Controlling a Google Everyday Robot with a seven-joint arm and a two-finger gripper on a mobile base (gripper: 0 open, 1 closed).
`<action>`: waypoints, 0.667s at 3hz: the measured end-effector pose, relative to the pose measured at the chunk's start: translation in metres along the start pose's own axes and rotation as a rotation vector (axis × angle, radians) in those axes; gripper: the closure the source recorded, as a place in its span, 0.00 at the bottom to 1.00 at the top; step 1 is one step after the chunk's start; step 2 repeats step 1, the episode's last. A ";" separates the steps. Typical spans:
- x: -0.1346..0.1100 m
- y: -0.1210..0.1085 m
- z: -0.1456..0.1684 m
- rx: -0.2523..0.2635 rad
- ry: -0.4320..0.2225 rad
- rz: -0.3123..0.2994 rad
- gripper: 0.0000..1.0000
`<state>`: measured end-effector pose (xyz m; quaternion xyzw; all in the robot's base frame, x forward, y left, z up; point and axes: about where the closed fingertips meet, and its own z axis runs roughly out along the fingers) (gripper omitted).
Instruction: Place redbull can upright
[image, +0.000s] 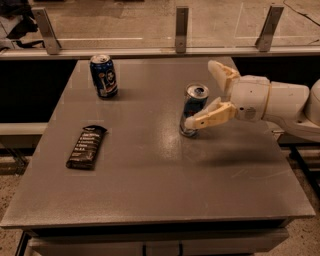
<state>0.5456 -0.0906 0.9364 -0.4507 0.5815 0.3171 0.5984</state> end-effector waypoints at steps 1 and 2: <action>0.000 0.000 0.000 0.000 0.000 0.000 0.00; 0.000 0.000 0.000 0.000 0.000 0.000 0.00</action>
Offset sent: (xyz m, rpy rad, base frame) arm 0.0000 0.0000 0.0000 0.0000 0.0000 0.0000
